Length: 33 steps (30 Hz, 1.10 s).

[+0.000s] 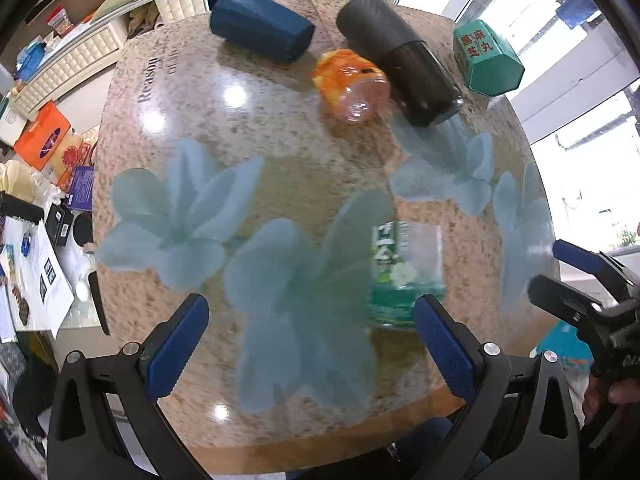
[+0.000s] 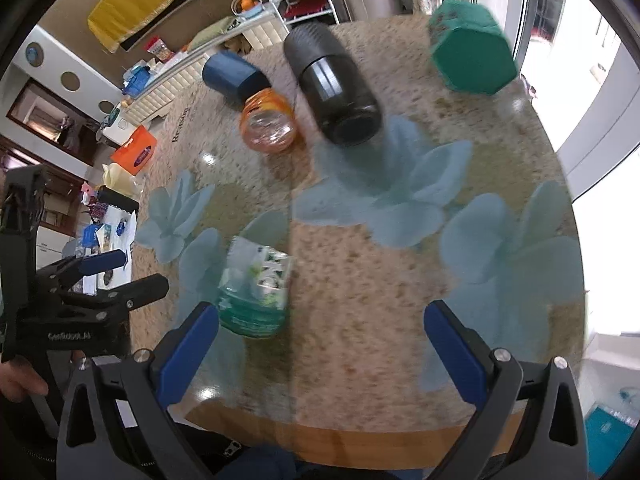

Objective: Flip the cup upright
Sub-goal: 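Set the cup upright on the table and open the left gripper, then grasp the upright cup with the right gripper and lift it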

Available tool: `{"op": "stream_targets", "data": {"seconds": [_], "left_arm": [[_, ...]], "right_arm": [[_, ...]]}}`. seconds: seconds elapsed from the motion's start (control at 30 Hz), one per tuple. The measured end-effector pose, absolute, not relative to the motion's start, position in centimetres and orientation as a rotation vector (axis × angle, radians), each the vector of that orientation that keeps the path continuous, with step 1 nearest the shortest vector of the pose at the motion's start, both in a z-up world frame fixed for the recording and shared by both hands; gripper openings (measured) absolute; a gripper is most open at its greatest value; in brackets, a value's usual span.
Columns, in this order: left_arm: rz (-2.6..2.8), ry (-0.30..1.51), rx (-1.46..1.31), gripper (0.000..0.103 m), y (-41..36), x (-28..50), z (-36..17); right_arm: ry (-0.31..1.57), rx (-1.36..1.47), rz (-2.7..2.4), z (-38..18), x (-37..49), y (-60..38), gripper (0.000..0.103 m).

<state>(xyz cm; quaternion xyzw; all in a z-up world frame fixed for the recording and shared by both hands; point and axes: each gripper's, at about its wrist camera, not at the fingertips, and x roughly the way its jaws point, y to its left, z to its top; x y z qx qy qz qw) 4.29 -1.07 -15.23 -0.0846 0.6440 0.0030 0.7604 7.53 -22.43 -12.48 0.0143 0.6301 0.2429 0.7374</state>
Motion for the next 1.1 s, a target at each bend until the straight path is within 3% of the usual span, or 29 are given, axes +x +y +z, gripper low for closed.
{"op": "stream_targets", "data": {"seconds": [0.8, 0.83, 0.9, 1.03, 1.1], "left_arm": [[-0.121, 1.525, -0.230, 0.103, 7.8, 2.9, -20.2], [-0.117, 1.529, -0.238, 0.103, 8.0, 2.9, -20.4], [-0.113, 1.535, -0.253, 0.103, 8.3, 2.7, -20.6], [-0.102, 1.534, -0.277, 0.103, 8.8, 2.4, -20.7], [-0.097, 1.534, -0.283, 0.103, 8.9, 2.3, -20.8]], "right_arm": [[1.711, 0.111, 0.254, -21.3, 10.7, -13.4, 0.103], [1.723, 0.108, 0.254, -21.7, 10.8, -13.2, 0.102], [1.753, 0.111, 0.257, -22.7, 11.0, -13.1, 0.087], [1.754, 0.074, 0.268, -22.6, 11.3, -12.5, 0.070], [1.755, 0.093, 0.283, -22.5, 11.3, -12.7, 0.067]]}}
